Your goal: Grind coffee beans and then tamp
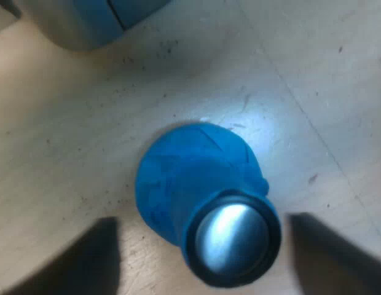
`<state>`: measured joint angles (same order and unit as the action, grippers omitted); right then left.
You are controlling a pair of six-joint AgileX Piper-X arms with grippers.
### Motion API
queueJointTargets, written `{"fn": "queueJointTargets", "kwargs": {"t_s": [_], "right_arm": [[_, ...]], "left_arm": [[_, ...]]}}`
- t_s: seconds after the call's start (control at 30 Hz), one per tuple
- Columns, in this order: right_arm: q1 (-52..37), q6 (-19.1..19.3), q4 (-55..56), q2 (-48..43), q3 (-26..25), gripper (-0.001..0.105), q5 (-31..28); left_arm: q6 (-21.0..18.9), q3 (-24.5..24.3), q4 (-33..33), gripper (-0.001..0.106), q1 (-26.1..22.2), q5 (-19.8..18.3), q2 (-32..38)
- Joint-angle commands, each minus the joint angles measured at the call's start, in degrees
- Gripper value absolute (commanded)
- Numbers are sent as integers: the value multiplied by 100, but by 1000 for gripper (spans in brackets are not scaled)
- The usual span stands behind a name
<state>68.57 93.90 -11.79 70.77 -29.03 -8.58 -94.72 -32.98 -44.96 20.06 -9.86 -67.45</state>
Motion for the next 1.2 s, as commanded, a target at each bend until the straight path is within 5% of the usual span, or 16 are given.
{"fn": "queueJointTargets", "kwargs": {"t_s": [0.03, 0.3, 0.37, 0.8, 1.07, 1.2], "right_arm": [[-37, 11, -47, -5, -65, 82, 118], [-37, -144, 212, -477, -145, 82, 325], [-37, -238, 612, -665, -266, 82, 327], [-54, -104, 4724, -1428, -2031, 82, -146], [-1145, -190, 5854, -1824, -2782, 82, 246], [-2017, 184, 6404, -1967, -3136, 82, 246]], "left_arm": [[142, -4, -114, 87, 6, -65, 4], [141, -50, -289, 87, 6, 117, 123], [141, -285, -497, 87, 6, 557, 641], [-25, -1477, -1132, 87, 6, 844, 2367], [-179, -2282, -1144, 87, -16, 832, 2595], [-298, -2664, -1144, 87, -463, 677, 2493]]}}
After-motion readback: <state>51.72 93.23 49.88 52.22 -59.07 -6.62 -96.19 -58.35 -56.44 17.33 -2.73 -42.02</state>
